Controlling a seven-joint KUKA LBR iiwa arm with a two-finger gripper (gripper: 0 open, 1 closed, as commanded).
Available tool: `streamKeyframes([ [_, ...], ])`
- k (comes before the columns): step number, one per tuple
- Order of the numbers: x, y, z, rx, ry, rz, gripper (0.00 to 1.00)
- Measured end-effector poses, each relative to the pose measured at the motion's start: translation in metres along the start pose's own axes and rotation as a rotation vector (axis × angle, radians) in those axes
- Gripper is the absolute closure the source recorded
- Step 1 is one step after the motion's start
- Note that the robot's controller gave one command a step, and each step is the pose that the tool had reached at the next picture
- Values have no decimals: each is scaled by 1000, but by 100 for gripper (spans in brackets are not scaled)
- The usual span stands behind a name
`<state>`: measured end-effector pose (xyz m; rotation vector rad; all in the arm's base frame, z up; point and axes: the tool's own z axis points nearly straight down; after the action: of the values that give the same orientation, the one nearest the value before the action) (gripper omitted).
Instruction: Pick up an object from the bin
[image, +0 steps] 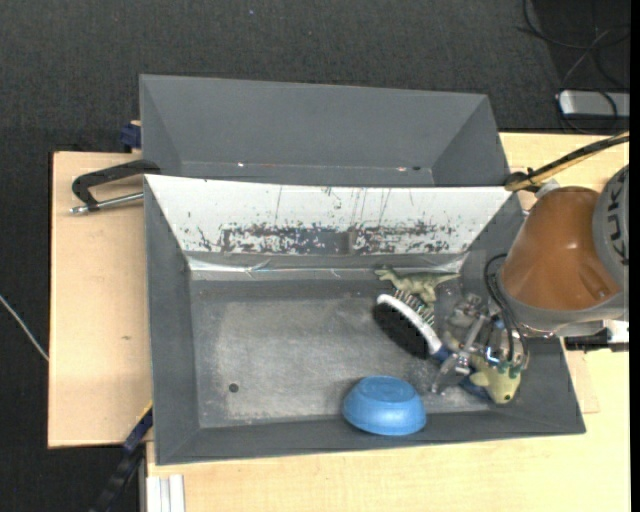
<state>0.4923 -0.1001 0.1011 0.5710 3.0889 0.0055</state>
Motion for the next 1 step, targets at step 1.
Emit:
streamKeyframes([
  [1, -12, 14, 1, 1, -5, 193, 0],
])
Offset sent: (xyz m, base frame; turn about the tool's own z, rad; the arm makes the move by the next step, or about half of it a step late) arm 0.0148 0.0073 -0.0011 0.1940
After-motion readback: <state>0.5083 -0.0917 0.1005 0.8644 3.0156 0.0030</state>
